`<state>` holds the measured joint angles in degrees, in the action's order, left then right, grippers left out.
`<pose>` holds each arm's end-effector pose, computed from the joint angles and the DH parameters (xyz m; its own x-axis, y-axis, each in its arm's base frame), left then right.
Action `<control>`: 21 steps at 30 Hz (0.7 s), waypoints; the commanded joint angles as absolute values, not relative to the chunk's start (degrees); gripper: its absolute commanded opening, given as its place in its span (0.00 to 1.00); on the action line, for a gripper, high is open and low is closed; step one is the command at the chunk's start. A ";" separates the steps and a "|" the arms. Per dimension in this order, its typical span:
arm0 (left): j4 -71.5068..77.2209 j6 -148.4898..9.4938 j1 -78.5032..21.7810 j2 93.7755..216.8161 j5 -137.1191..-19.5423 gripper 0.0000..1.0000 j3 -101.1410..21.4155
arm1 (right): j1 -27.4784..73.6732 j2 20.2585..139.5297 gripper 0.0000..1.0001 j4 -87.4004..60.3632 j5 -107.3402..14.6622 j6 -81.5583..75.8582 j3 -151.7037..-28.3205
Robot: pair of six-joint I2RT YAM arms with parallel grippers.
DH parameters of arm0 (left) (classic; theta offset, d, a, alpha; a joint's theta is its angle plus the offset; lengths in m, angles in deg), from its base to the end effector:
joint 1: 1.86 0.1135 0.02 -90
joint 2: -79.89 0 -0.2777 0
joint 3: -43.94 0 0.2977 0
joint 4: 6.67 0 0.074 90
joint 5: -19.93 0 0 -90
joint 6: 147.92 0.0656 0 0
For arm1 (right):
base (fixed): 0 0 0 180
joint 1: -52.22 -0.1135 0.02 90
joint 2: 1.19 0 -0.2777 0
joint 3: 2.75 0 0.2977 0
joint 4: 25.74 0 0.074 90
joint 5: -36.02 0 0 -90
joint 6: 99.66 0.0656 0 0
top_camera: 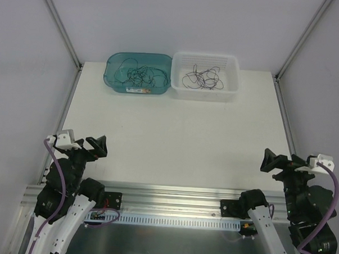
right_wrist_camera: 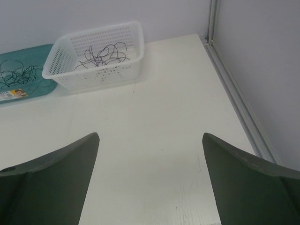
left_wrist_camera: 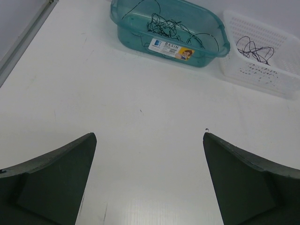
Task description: Untangle the cables
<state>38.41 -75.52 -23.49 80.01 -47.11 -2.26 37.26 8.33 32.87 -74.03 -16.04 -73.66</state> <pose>0.0868 -0.0069 0.3309 0.0225 -0.3084 -0.9510 -0.0172 0.9510 -0.3088 0.0291 -0.0155 0.4274 0.0368 -0.0982 -0.9945 0.0930 0.9912 -0.0945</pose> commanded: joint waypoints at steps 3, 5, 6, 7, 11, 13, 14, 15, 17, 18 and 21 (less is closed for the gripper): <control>41.00 -76.37 -22.78 71.45 -48.89 0.99 -2.32 | 37.55 0.06 0.97 34.49 -73.14 -17.66 -65.81; 41.00 -76.64 -22.69 71.71 -48.54 0.99 -2.32 | 37.55 -4.22 0.97 33.88 -74.10 -17.75 -62.90; 41.08 -76.64 -22.78 71.63 -48.28 0.99 -2.32 | 37.55 -5.22 0.97 33.61 -74.98 -17.84 -62.11; 41.17 -76.73 -22.78 71.54 -47.58 0.99 -2.15 | 37.55 -6.27 0.97 33.35 -75.25 -17.93 -60.71; 41.44 -77.08 -22.78 71.54 -46.17 0.99 -2.15 | 37.46 -8.92 0.97 33.52 -76.83 -18.10 -57.72; 41.52 -77.17 -22.69 71.54 -45.73 0.99 -2.15 | 37.55 -10.06 0.97 33.35 -77.18 -17.84 -56.83; 41.61 -77.25 -22.78 71.54 -45.38 0.99 -2.15 | 37.55 -10.32 0.97 33.09 -77.01 -17.75 -56.48; 41.61 -77.25 -22.78 71.45 -45.20 0.99 -2.15 | 37.55 -10.68 0.97 33.08 -77.01 -17.49 -56.48; 41.61 -77.34 -22.78 71.54 -44.67 0.99 -2.06 | 37.55 -10.94 0.97 33.08 -76.92 -17.22 -56.21; 41.70 -77.26 -22.78 71.45 -44.50 0.99 -2.15 | 37.55 -11.12 0.97 33.08 -76.83 -17.22 -55.95; 41.61 -77.34 -22.78 71.45 -44.41 0.99 -2.15 | 37.55 -11.56 0.97 33.08 -76.92 -17.14 -55.86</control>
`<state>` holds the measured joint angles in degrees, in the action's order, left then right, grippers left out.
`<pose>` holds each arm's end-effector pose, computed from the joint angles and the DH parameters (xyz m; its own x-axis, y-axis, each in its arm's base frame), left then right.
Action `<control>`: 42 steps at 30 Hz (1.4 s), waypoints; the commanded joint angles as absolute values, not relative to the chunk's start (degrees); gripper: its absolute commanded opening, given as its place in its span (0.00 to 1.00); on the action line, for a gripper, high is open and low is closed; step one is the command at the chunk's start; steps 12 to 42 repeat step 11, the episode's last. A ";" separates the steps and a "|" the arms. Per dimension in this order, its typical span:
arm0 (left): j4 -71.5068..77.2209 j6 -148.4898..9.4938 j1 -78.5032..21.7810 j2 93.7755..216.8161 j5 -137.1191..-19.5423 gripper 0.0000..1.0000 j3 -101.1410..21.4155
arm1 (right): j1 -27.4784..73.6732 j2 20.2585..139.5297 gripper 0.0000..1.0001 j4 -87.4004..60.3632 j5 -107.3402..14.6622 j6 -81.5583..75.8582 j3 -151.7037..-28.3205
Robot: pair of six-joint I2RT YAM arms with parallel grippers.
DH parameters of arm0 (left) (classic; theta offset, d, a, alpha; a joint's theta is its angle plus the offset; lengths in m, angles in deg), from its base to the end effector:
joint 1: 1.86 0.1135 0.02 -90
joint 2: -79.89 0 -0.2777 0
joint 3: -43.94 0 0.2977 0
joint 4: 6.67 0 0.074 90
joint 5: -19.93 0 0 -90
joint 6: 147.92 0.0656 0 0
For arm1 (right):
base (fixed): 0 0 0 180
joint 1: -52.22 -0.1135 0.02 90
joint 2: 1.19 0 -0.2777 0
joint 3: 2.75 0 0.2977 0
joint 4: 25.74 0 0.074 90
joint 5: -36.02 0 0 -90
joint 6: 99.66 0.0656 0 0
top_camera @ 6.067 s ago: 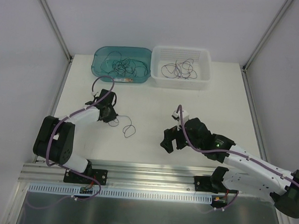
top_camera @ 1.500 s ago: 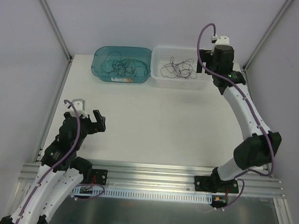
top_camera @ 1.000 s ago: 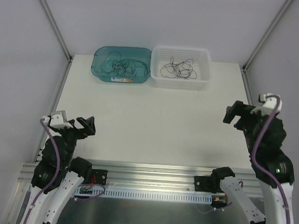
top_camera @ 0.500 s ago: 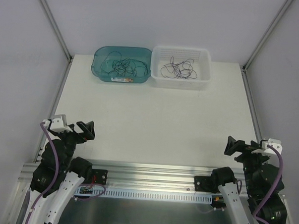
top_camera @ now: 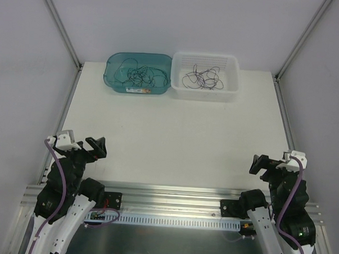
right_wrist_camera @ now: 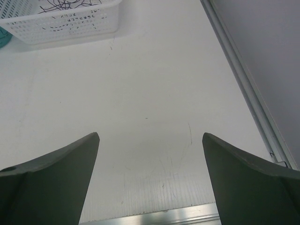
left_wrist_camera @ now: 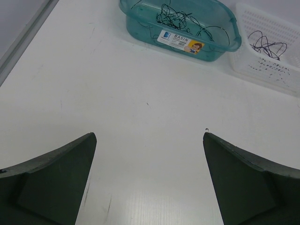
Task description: Untangle the cables
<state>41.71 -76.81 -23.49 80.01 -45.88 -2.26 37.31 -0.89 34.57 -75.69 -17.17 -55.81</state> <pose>0.0866 -0.0054 0.3231 -0.0209 -0.3094 -0.9507 -0.0540 0.9499 -0.3079 0.0606 -0.0090 0.3342 -0.1409 -0.1632 -0.9765 0.0977 0.9792 -0.1778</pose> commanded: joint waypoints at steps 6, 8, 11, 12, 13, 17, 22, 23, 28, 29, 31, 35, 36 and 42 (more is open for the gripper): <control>41.61 -77.43 -22.78 71.54 -44.23 0.99 -2.15 | 37.55 -11.73 0.97 32.73 -76.92 -16.87 -55.69; 41.70 -77.52 -22.78 71.54 -44.23 0.99 -2.15 | 37.55 -11.73 0.97 32.64 -76.83 -16.87 -55.69; 41.61 -77.52 -22.78 71.71 -44.23 0.99 -2.06 | 37.55 -11.65 0.97 32.64 -76.65 -16.96 -55.77; 41.61 -77.52 -22.78 71.71 -44.23 0.99 -2.06 | 37.55 -11.65 0.97 32.64 -76.65 -16.96 -55.77; 41.61 -77.52 -22.78 71.71 -44.23 0.99 -2.06 | 37.55 -11.65 0.97 32.64 -76.65 -16.96 -55.77; 41.61 -77.52 -22.78 71.71 -44.23 0.99 -2.06 | 37.55 -11.65 0.97 32.64 -76.65 -16.96 -55.77; 41.61 -77.52 -22.78 71.71 -44.23 0.99 -2.06 | 37.55 -11.65 0.97 32.64 -76.65 -16.96 -55.77; 41.61 -77.52 -22.78 71.71 -44.23 0.99 -2.06 | 37.55 -11.65 0.97 32.64 -76.65 -16.96 -55.77; 41.61 -77.52 -22.78 71.71 -44.23 0.99 -2.06 | 37.55 -11.65 0.97 32.64 -76.65 -16.96 -55.77; 41.61 -77.52 -22.78 71.71 -44.23 0.99 -2.06 | 37.55 -11.65 0.97 32.64 -76.65 -16.96 -55.77; 41.61 -77.52 -22.78 71.71 -44.23 0.99 -2.06 | 37.55 -11.65 0.97 32.64 -76.65 -16.96 -55.77; 41.61 -77.52 -22.78 71.71 -44.23 0.99 -2.06 | 37.55 -11.65 0.97 32.64 -76.65 -16.96 -55.77; 41.61 -77.52 -22.78 71.71 -44.23 0.99 -2.06 | 37.55 -11.65 0.97 32.64 -76.65 -16.96 -55.77; 41.61 -77.52 -22.78 71.71 -44.23 0.99 -2.06 | 37.55 -11.65 0.97 32.64 -76.65 -16.96 -55.77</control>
